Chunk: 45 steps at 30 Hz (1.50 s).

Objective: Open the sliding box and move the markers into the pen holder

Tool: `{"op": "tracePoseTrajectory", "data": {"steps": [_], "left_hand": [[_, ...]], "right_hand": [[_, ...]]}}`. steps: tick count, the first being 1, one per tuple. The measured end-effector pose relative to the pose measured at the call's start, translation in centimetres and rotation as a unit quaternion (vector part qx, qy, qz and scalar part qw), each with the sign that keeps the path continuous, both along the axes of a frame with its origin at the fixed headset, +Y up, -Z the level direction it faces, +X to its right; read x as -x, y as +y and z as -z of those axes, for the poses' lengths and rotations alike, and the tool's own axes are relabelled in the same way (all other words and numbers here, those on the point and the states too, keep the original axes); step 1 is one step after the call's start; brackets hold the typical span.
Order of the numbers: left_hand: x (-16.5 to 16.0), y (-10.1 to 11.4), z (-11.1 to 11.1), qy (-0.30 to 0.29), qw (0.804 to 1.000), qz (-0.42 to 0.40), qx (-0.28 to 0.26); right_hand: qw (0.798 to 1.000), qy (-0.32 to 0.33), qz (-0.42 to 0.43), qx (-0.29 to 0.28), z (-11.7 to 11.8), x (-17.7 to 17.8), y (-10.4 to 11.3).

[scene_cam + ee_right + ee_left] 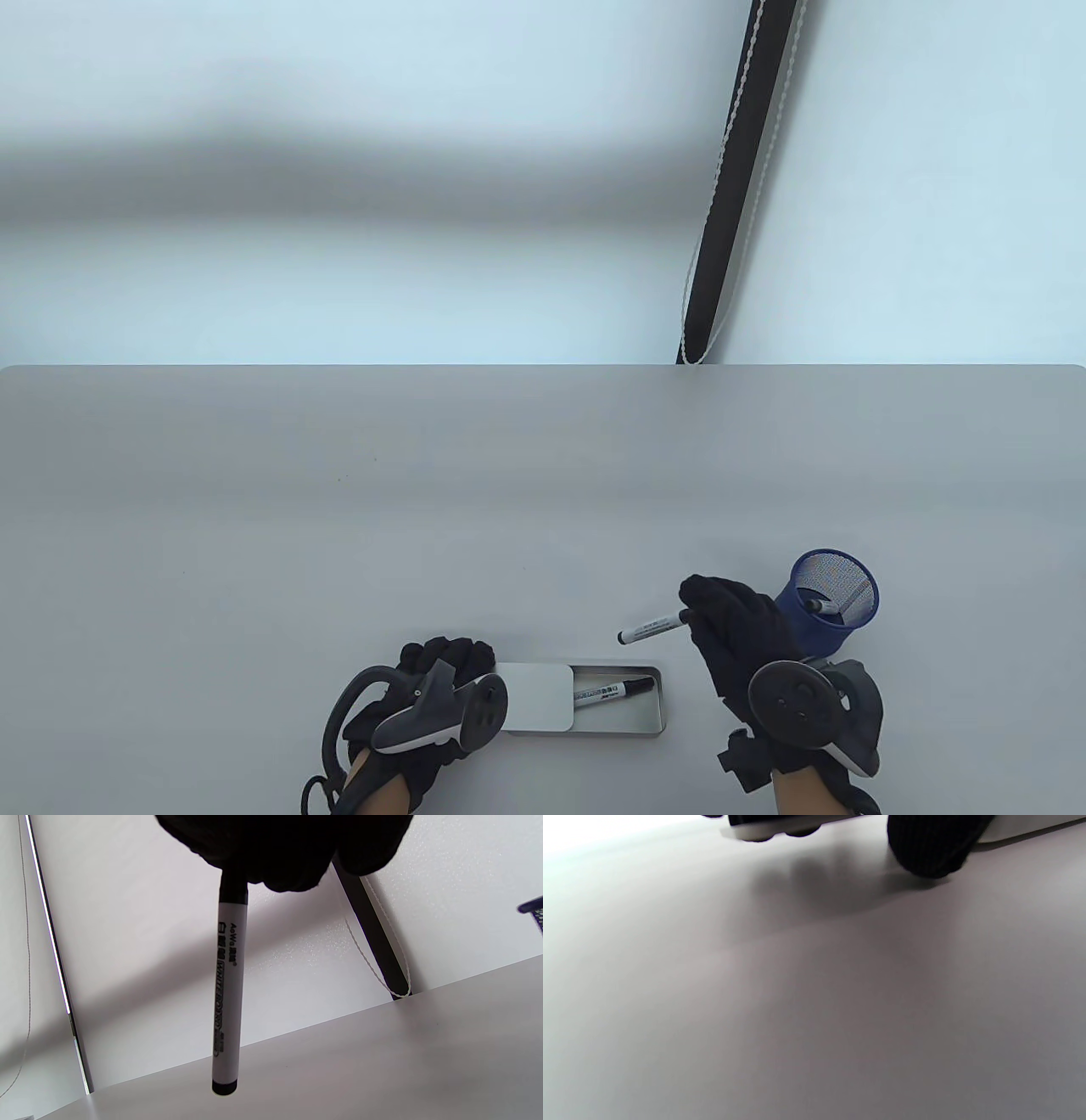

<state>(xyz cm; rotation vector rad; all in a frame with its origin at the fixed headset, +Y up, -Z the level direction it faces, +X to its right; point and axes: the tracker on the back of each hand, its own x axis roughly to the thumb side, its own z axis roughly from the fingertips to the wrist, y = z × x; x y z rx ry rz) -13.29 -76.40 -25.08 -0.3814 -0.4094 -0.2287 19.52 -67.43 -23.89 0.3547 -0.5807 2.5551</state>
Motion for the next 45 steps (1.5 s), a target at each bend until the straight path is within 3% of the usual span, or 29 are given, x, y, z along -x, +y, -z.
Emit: {"op": "tracePoseTrajectory", "data": {"steps": [11, 19, 45], "left_hand": [[0.0, 0.0, 0.0, 0.0, 1.0, -0.001, 0.0], [0.0, 0.0, 0.1, 0.0, 1.0, -0.001, 0.0], [-0.1, 0.0, 0.0, -0.002, 1.0, 0.0, -0.002]], "right_hand": [[0.985, -0.127, 0.02, -0.115, -1.9, -3.4, 2.5], [0.967, -0.211, -0.001, -0.141, -2.3, -5.0, 2.5], [0.947, -0.32, 0.005, 0.032, 0.1, -7.3, -4.1]]}}
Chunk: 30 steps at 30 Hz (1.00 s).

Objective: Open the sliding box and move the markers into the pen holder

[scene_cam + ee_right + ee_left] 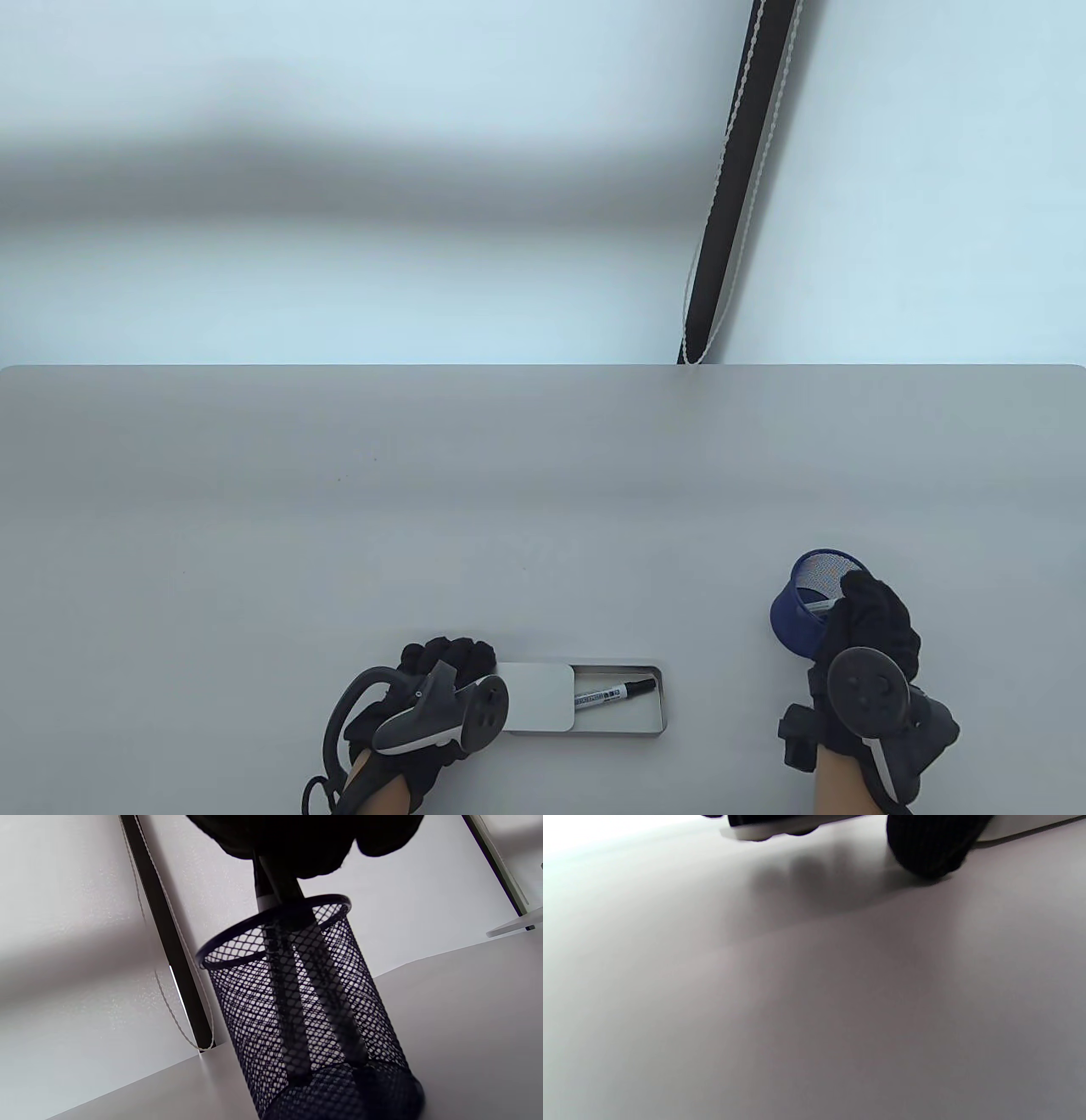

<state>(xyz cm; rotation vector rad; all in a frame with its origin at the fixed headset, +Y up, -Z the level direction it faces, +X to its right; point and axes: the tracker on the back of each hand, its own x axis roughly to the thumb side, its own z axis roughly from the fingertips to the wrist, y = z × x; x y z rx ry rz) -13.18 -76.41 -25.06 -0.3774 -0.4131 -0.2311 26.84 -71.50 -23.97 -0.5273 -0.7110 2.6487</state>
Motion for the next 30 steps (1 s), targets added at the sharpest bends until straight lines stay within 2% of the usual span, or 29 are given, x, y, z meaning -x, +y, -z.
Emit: {"op": "tracePoseTrajectory", "data": {"steps": [9, 17, 22, 27, 30], "left_hand": [[-0.1, 0.0, 0.0, 0.0, 1.0, 0.0, 0.0], [-0.1, 0.0, 0.0, 0.0, 1.0, 0.001, 0.0], [-0.2, 0.0, 0.0, 0.0, 1.0, 0.0, 0.0], [-0.1, 0.0, 0.1, 0.0, 1.0, -0.004, 0.002], [-0.1, 0.0, 0.1, 0.0, 1.0, -0.004, 0.003]], "right_hand": [[1.0, -0.009, 0.012, 0.016, 0.0, -0.1, -0.2], [1.0, 0.016, -0.008, -0.006, -0.1, 0.7, 0.7], [0.995, 0.072, -0.068, -0.029, -0.2, 3.0, 1.7], [0.977, 0.148, -0.148, -0.042, -0.5, 6.5, 2.4], [0.966, 0.199, -0.165, -0.031, -0.5, 8.3, 2.3]]}}
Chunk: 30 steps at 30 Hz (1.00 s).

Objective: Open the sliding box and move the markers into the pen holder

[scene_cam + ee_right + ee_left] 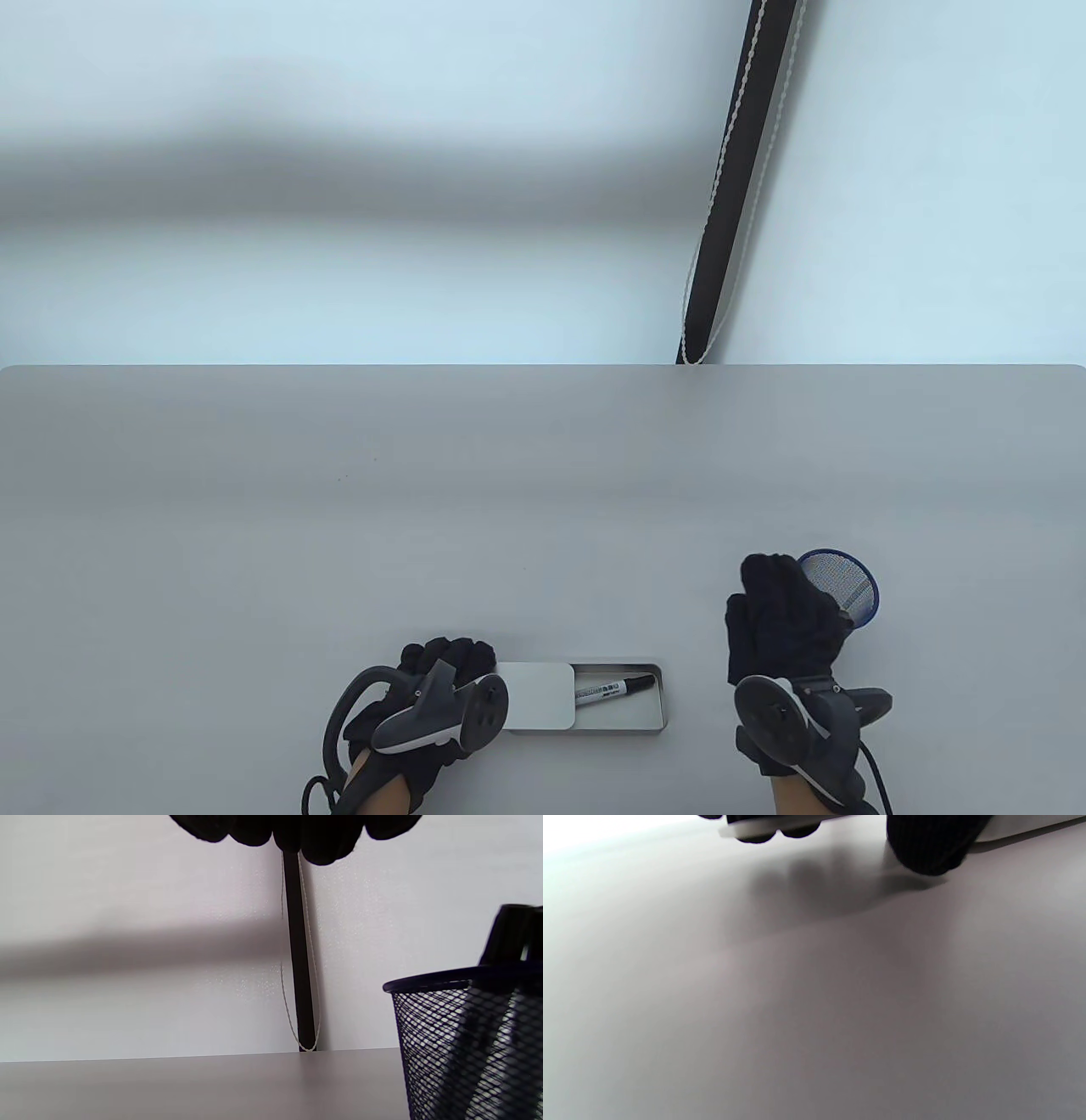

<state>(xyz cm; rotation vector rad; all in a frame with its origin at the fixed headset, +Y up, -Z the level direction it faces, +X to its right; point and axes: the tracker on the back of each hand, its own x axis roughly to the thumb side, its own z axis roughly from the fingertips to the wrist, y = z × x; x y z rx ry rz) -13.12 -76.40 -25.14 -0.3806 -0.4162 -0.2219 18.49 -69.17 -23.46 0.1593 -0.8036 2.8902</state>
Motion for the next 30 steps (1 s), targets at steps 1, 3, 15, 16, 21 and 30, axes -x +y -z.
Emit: {"op": "tracePoseTrajectory", "data": {"steps": [1, 3, 15, 16, 21, 30], "left_hand": [[0.0, 0.0, 0.0, 0.0, 1.0, 0.0, 0.0], [0.0, 0.0, 0.0, -0.001, 1.0, 0.001, 0.0], [0.0, 0.0, 0.0, -0.001, 1.0, 0.002, -0.001], [0.0, 0.0, 0.0, -0.001, 1.0, 0.002, -0.001], [0.0, 0.0, 0.0, 0.0, 1.0, 0.002, -0.002], [0.0, 0.0, 0.0, 0.0, 1.0, 0.002, -0.002]], "right_hand": [[1.0, 0.015, -0.007, 0.012, 0.0, 0.7, -0.2], [0.998, 0.033, -0.023, 0.037, 0.2, 1.7, -0.5], [0.964, 0.133, -0.104, 0.206, 1.0, 5.7, -3.8], [0.959, 0.138, -0.119, 0.219, 1.0, 6.0, -4.1], [0.939, 0.144, -0.179, 0.257, 1.1, 7.1, -5.6], [0.918, 0.142, -0.228, 0.292, 1.5, 7.6, -7.2]]}}
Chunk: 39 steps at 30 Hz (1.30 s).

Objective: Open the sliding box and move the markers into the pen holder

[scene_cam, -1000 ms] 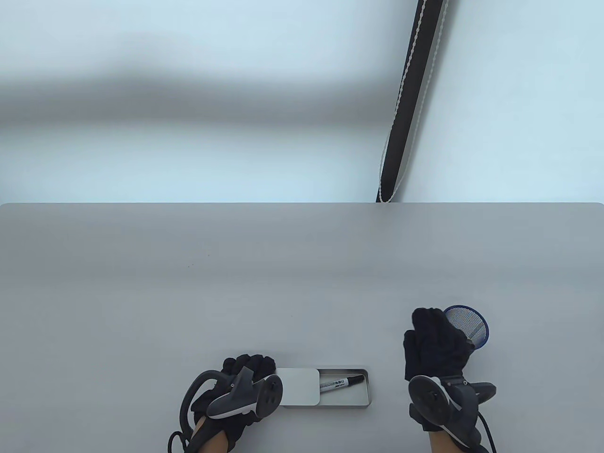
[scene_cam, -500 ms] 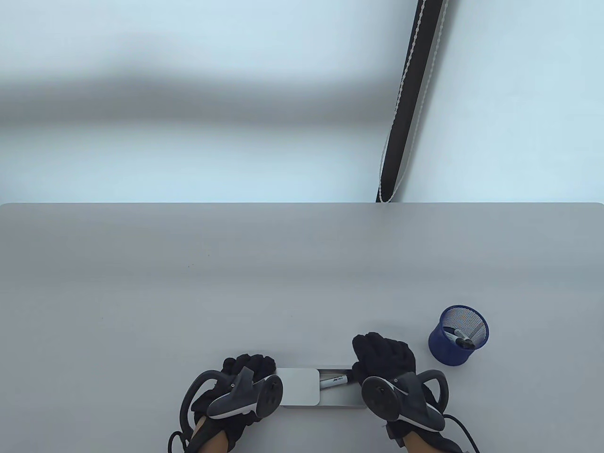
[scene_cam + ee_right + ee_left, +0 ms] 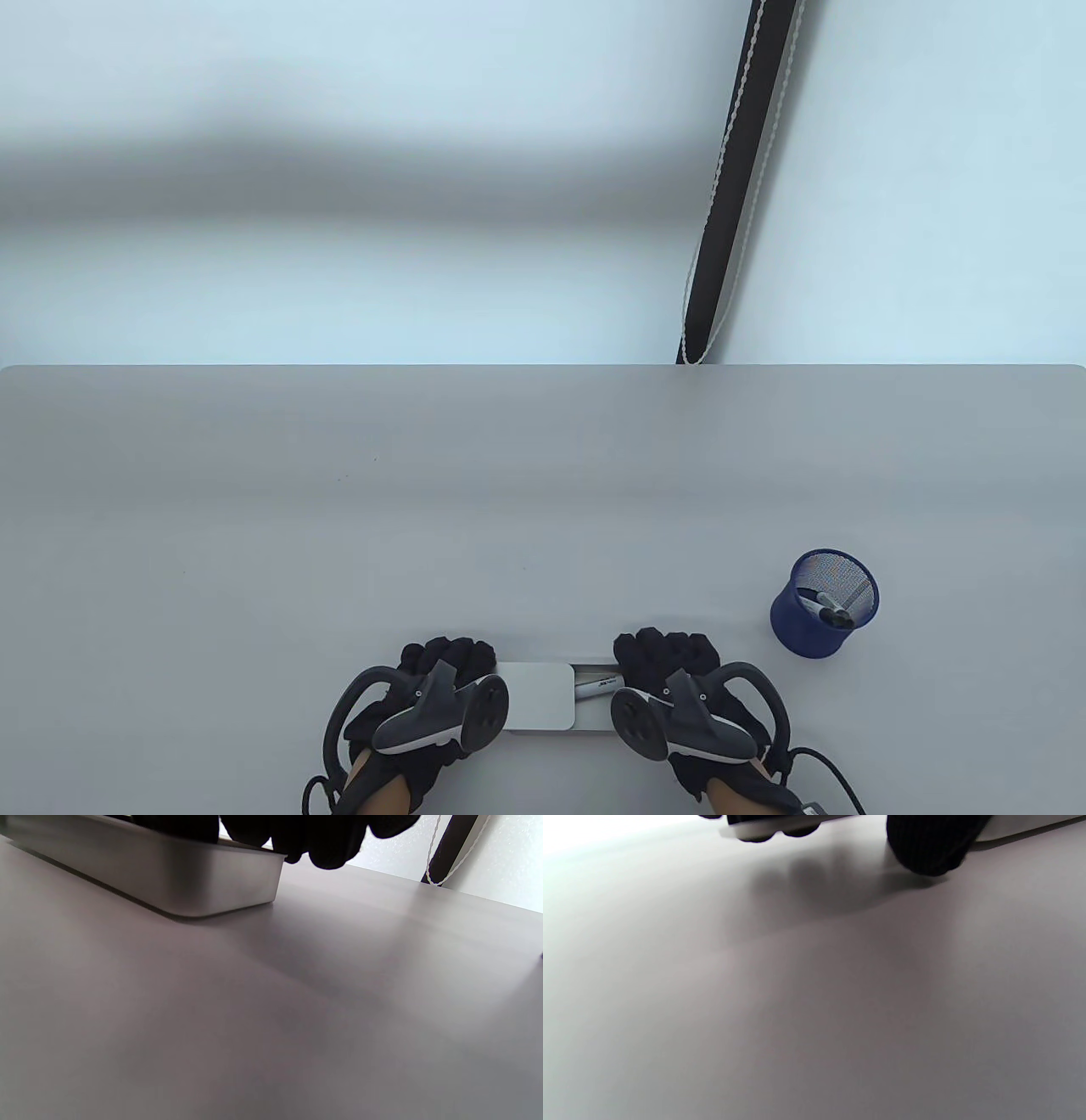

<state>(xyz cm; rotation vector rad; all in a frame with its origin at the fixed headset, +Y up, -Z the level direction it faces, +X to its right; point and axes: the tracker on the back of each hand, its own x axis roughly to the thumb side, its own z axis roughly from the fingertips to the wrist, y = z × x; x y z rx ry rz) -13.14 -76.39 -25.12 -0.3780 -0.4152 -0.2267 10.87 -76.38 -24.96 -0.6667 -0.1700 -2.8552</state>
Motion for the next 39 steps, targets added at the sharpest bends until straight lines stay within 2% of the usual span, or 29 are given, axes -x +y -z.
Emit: {"op": "tracePoseTrajectory", "data": {"steps": [11, 23, 39], "left_hand": [[0.0, 0.0, -0.1, -0.002, 1.0, 0.002, -0.002], [-0.1, 0.0, 0.0, 0.0, 1.0, -0.002, -0.003], [-0.1, 0.0, 0.0, 0.002, 1.0, -0.001, -0.005]], "right_hand": [[1.0, -0.012, -0.015, 0.002, 0.6, -0.1, -0.9], [0.999, -0.017, -0.034, -0.037, 0.9, 0.3, -1.1], [0.991, 0.031, -0.1, -0.081, 0.7, 0.9, -1.4]]}}
